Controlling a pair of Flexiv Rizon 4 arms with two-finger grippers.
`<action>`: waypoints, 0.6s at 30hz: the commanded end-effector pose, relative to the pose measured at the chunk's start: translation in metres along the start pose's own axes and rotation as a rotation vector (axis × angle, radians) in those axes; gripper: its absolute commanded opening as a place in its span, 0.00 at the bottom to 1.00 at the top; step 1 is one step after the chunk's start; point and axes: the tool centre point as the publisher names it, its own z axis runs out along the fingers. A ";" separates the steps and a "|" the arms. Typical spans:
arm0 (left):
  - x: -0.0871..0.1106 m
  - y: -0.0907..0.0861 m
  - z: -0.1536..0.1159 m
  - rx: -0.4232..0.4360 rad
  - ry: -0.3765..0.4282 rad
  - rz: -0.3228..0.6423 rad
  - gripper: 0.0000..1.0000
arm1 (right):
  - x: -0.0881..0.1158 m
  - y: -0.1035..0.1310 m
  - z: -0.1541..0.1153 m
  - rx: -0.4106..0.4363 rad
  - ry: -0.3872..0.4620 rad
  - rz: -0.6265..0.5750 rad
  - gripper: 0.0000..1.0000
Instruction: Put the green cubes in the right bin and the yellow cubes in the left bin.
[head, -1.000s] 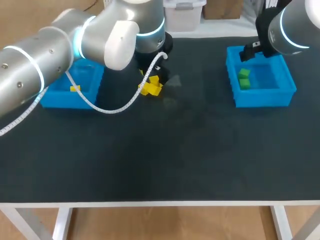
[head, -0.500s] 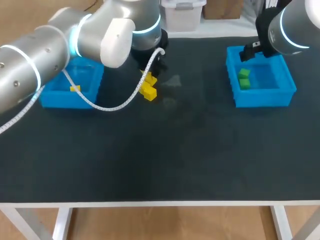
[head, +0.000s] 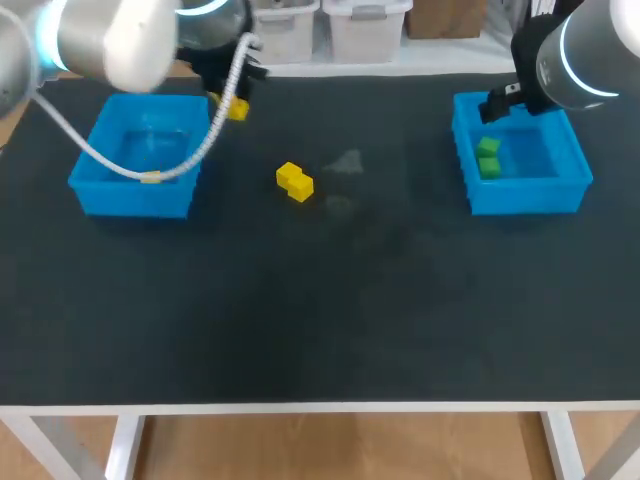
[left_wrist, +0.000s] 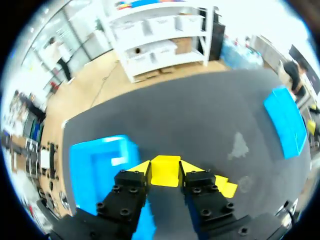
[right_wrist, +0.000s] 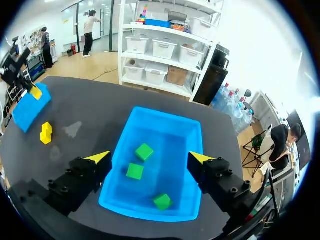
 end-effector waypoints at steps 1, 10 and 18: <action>0.043 0.062 -0.049 -0.038 -0.165 -0.109 0.00 | 0.003 0.000 -0.001 0.005 -0.010 0.002 1.00; 0.085 0.122 -0.037 -0.082 -0.084 -0.201 0.00 | 0.003 0.000 -0.001 0.005 -0.010 0.002 1.00; 0.105 0.098 -0.015 -0.011 0.021 -0.124 1.00 | 0.003 0.000 -0.001 0.005 -0.010 0.002 1.00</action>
